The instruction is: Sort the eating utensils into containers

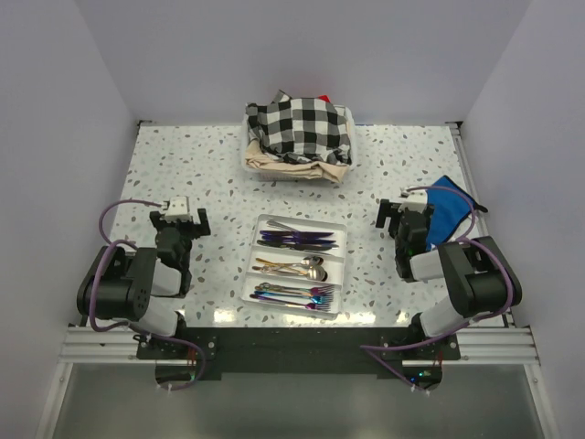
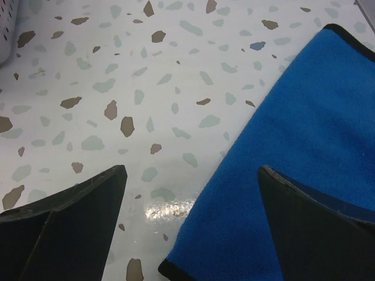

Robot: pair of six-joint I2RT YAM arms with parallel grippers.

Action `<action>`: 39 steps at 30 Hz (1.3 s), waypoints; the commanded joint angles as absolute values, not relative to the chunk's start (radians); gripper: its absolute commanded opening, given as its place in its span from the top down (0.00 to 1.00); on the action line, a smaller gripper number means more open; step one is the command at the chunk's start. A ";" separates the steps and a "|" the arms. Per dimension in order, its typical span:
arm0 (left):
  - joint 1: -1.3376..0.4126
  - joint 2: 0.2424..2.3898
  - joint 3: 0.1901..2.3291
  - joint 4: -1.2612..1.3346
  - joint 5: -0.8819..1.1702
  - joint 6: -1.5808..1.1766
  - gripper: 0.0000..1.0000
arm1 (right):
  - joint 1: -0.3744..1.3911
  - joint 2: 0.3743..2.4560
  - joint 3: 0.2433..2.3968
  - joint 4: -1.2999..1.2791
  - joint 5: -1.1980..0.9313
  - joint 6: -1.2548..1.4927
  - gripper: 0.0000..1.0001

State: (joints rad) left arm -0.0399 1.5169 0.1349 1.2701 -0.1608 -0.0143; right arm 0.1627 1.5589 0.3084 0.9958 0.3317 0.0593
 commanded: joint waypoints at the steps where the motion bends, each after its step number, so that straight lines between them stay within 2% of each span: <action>1: -0.044 1.511 0.160 1.376 -0.181 0.008 0.00 | 0.166 1.546 0.328 1.072 0.371 0.040 0.01; 14: -0.043 1.503 0.158 1.379 -0.202 0.008 0.00 | 0.167 1.516 0.342 1.036 0.393 0.049 0.01; 18: -0.043 1.436 0.208 1.228 -0.317 -0.066 0.00 | 0.166 1.418 0.513 0.623 0.422 0.083 0.01; 25: -0.043 1.292 0.307 1.011 -0.354 -0.072 0.00 | 0.167 1.298 0.725 0.209 0.353 0.166 0.01; 27: -0.043 1.233 0.374 0.823 -0.367 -0.092 0.00 | 0.167 1.258 0.790 0.085 0.342 0.195 0.01; 28: -0.043 1.224 0.488 0.722 -0.379 -0.106 0.00 | 0.166 1.246 0.811 0.042 0.342 0.204 0.01; 29: -0.043 1.213 0.549 0.519 -0.397 -0.120 0.00 | 0.166 1.235 0.836 0.003 0.336 0.215 0.01; 32: -0.043 1.163 0.713 0.299 -0.407 -0.123 0.00 | 0.167 1.192 0.917 -0.173 0.327 0.229 0.01; 36: -0.043 1.105 0.967 0.022 -0.312 -0.115 0.00 | 0.167 1.129 0.989 -0.358 0.292 0.235 0.01; 39: -0.043 1.057 1.075 -0.168 -0.203 -0.112 0.00 | 0.167 1.059 1.009 -0.446 0.267 0.229 0.01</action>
